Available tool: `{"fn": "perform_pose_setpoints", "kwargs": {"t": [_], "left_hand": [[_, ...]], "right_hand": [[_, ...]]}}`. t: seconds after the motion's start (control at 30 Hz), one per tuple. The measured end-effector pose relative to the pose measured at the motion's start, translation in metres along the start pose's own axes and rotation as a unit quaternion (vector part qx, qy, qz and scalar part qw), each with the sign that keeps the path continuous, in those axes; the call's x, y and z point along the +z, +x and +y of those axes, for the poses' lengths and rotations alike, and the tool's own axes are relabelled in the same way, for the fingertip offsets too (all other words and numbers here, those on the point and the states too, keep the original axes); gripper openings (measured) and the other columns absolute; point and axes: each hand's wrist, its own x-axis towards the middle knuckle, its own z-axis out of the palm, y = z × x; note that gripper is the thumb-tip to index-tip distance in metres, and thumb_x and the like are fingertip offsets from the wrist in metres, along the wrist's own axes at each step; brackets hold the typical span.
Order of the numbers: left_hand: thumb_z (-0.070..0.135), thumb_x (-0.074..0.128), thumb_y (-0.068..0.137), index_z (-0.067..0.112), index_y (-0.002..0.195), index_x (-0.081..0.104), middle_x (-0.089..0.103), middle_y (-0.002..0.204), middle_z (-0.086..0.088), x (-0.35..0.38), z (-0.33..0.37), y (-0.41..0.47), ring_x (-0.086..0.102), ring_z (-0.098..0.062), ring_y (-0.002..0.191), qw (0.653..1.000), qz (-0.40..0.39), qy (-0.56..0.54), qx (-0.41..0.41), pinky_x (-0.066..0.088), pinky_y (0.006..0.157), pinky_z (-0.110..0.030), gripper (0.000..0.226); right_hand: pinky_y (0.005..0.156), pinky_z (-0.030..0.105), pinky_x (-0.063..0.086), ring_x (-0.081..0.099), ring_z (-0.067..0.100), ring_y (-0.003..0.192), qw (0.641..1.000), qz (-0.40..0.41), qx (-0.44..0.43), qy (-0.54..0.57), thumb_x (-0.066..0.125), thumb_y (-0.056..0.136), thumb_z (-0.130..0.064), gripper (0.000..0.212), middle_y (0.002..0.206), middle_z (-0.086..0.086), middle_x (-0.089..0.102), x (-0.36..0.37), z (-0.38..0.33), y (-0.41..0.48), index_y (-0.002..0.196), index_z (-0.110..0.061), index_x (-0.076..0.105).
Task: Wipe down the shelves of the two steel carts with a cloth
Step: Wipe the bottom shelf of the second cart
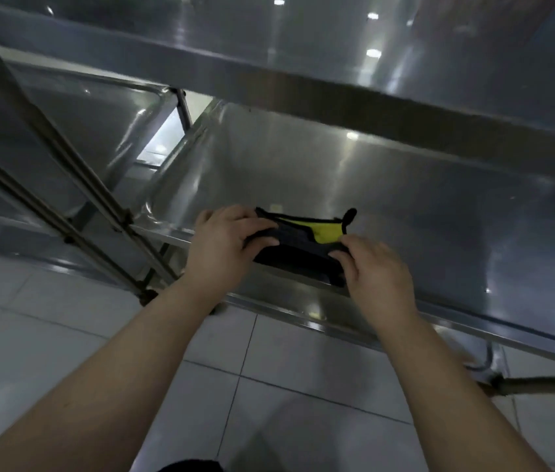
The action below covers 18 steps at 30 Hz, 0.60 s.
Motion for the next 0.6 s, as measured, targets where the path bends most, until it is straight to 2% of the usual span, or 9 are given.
{"fn": "perform_pose_setpoints", "kwargs": {"t": [0.1, 0.2, 0.3, 0.47, 0.6], "left_hand": [[0.032, 0.076, 0.077, 0.021, 0.094, 0.077, 0.07, 0.087, 0.003, -0.037, 0.02, 0.0, 0.065, -0.021, 0.078, 0.998, -0.024, 0.015, -0.058, 0.046, 0.081, -0.048, 0.02], [0.031, 0.078, 0.075, 0.021, 0.088, 0.077, 0.071, 0.084, 0.004, -0.079, 0.044, -0.003, 0.065, -0.021, 0.074, 0.994, -0.057, 0.041, -0.081, 0.044, 0.081, -0.043, 0.017], [0.033, 0.075, 0.076, 0.022, 0.091, 0.077, 0.072, 0.086, 0.003, -0.123, 0.076, -0.001, 0.067, -0.02, 0.077, 0.991, -0.111, 0.034, -0.07, 0.046, 0.084, -0.044, 0.018], [0.029, 0.079, 0.077, 0.022, 0.096, 0.076, 0.069, 0.087, 0.006, -0.213, 0.145, 0.016, 0.064, -0.015, 0.078, 0.986, -0.147, -0.054, -0.056, 0.05, 0.082, -0.051, 0.021], [0.03, 0.079, 0.077, 0.028, 0.095, 0.075, 0.066, 0.088, 0.013, -0.283, 0.202, 0.032, 0.065, -0.011, 0.075, 0.968, -0.171, -0.163, -0.079, 0.054, 0.073, -0.05, 0.019]], "right_hand": [[0.053, 0.038, 0.052, 0.063, 0.033, 0.068, 0.998, -0.06, -0.014, 0.015, 0.062, 0.089, -0.014, 0.016, 0.077, 0.015, 0.065, -0.036, -0.026, 0.009, 0.089, 0.0, 0.069], [0.063, 0.044, 0.053, 0.064, 0.037, 0.08, 0.989, -0.141, 0.002, 0.043, 0.062, 0.09, -0.016, 0.019, 0.087, 0.019, 0.066, -0.081, -0.05, 0.007, 0.098, 0.001, 0.069], [0.068, 0.048, 0.053, 0.064, 0.039, 0.085, 0.984, -0.167, 0.027, 0.063, 0.065, 0.09, -0.013, 0.02, 0.094, 0.021, 0.067, -0.134, -0.076, 0.0, 0.104, 0.001, 0.069], [0.084, 0.038, 0.043, 0.056, 0.031, 0.103, 0.978, -0.143, 0.11, 0.099, 0.055, 0.096, -0.009, 0.021, 0.108, 0.015, 0.064, -0.236, -0.131, -0.006, 0.114, -0.004, 0.066], [0.085, 0.024, 0.036, 0.051, 0.022, 0.103, 0.969, -0.12, 0.172, 0.133, 0.05, 0.097, -0.005, 0.021, 0.108, 0.007, 0.059, -0.323, -0.176, -0.01, 0.113, -0.006, 0.063]]}}
